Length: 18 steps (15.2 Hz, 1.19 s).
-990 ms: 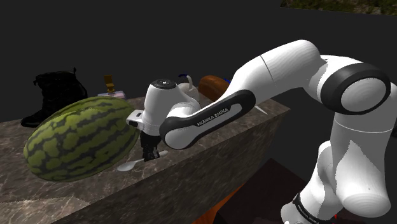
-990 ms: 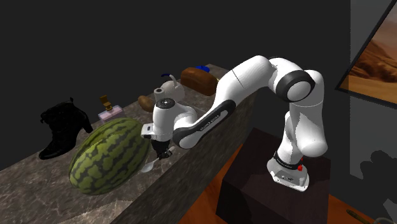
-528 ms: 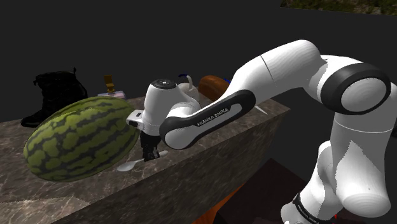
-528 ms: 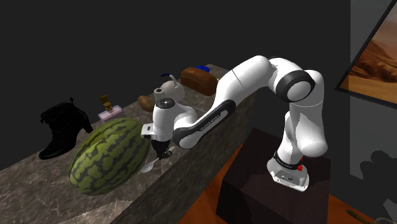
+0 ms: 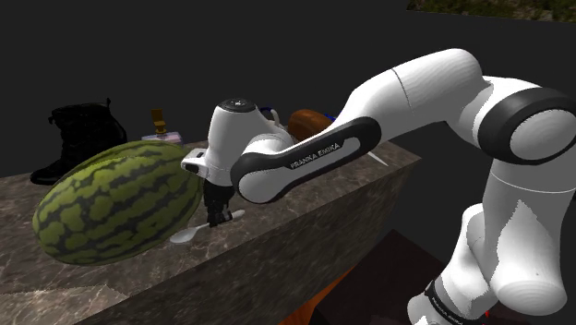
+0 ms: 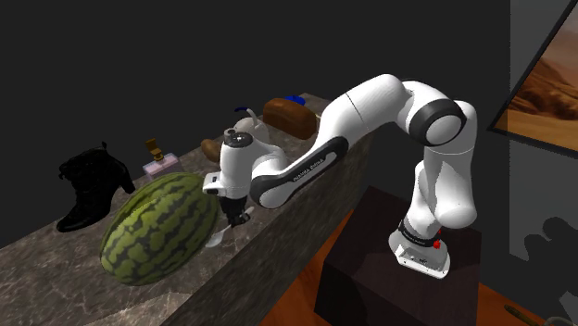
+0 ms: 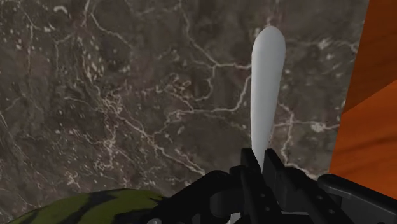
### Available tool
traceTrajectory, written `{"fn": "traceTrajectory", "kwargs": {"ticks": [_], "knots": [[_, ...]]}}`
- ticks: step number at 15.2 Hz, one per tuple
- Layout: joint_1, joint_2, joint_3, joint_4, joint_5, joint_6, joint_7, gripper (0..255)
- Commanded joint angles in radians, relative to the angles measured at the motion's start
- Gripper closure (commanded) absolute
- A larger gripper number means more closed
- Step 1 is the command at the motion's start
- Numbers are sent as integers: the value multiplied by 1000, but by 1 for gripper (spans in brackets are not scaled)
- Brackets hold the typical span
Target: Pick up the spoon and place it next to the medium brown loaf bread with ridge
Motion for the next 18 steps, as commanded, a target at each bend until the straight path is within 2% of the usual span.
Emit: {"fn": "traceTrajectory", "kwargs": {"ticks": [1,18], "knots": [[0,-13,2,14,3,-21,-2,255],[-4,-87,9,147,24,-227,-16,255]]}}
